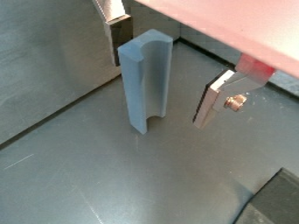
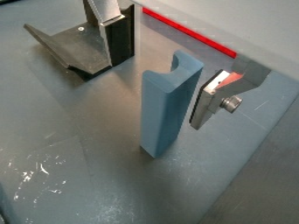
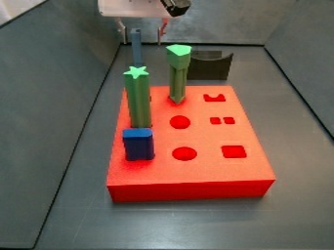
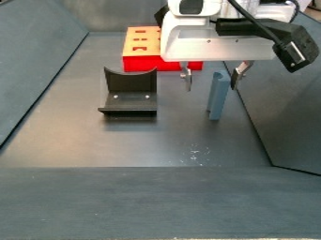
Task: Pick up the arch object. Move up. Rotate the arch object. Move to above the board. Insert the arch object.
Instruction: Pick up the arch object, then move up.
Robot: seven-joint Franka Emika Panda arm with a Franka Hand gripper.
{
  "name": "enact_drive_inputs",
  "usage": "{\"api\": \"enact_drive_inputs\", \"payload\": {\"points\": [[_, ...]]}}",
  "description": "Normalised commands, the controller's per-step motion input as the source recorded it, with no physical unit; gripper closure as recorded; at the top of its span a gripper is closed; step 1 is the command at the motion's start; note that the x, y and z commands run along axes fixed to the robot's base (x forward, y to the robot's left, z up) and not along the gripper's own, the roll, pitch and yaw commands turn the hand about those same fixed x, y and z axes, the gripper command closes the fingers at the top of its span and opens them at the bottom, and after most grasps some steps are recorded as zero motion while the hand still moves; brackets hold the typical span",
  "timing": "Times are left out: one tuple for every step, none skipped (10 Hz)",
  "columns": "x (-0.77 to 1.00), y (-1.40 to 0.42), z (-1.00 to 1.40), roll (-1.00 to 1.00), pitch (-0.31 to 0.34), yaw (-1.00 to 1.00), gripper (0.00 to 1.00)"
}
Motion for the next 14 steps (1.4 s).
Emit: {"api": "enact_drive_inputs", "payload": {"points": [[0.0,0.0,0.0,0.0,0.0,0.0,0.0],[0.0,0.0,0.0,0.0,0.0,0.0,1.0],[0.0,0.0,0.0,0.0,0.0,0.0,1.0],[0.0,0.0,0.0,0.0,0.0,0.0,1.0],[0.0,0.0,0.0,0.0,0.0,0.0,1.0],[0.0,0.0,0.0,0.0,0.0,0.0,1.0],[0.0,0.0,0.0,0.0,0.0,0.0,1.0],[0.0,0.0,0.0,0.0,0.0,0.0,1.0],[0.0,0.0,0.0,0.0,0.0,0.0,1.0],[0.0,0.0,0.0,0.0,0.0,0.0,1.0],[0.0,0.0,0.0,0.0,0.0,0.0,1.0],[0.0,0.0,0.0,0.0,0.0,0.0,1.0],[0.0,0.0,0.83,0.0,0.0,0.0,1.0],[-0.01,-0.01,0.82,0.0,0.01,-0.01,1.0]]}}
